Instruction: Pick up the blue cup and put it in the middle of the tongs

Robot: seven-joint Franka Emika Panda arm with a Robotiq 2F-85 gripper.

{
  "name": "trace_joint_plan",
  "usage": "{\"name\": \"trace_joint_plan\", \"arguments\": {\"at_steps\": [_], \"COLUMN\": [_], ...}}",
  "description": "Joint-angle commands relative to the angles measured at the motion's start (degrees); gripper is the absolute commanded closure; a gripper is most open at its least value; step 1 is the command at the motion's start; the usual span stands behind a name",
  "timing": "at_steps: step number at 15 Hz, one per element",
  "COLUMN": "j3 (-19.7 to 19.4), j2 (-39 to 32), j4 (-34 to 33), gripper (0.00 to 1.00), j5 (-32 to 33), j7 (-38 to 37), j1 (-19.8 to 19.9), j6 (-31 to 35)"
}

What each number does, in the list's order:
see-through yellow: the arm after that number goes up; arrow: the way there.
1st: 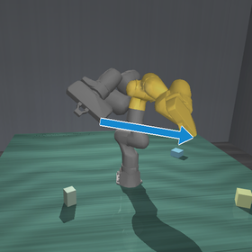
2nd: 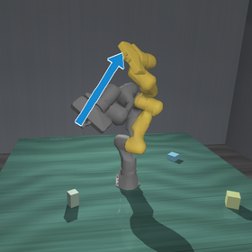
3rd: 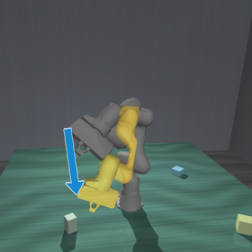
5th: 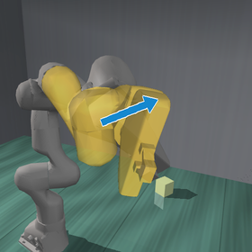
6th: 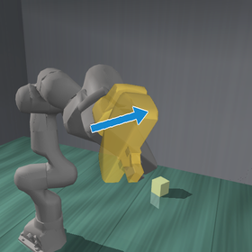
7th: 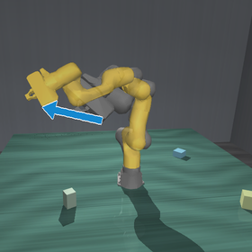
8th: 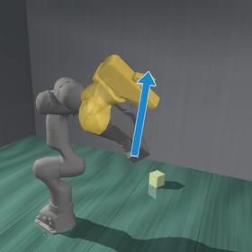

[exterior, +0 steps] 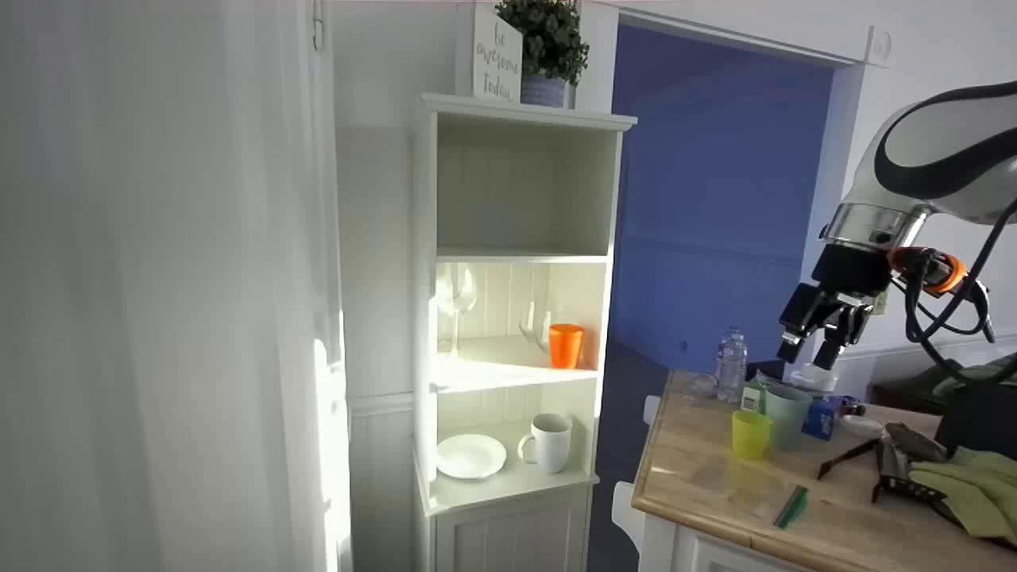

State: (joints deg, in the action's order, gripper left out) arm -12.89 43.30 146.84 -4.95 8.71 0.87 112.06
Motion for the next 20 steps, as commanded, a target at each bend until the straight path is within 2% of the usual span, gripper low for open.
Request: {"name": "trace_joint_plan", "arguments": {"at_steps": [1, 15, 20], "j3": [0.96, 0.96, -0.51], "j2": [-0.25, -0.24, -10.89], "j4": [-0.16, -0.16, -7.87], "gripper": [0.00, 0.00, 0.00], "j5": [-0.80, -0.80, -1.61], "j7": [0.72, 0.72, -3.89], "j1": [1.21, 1.21, 3.69], "j6": [-0.23, -0.23, 5.42]}}
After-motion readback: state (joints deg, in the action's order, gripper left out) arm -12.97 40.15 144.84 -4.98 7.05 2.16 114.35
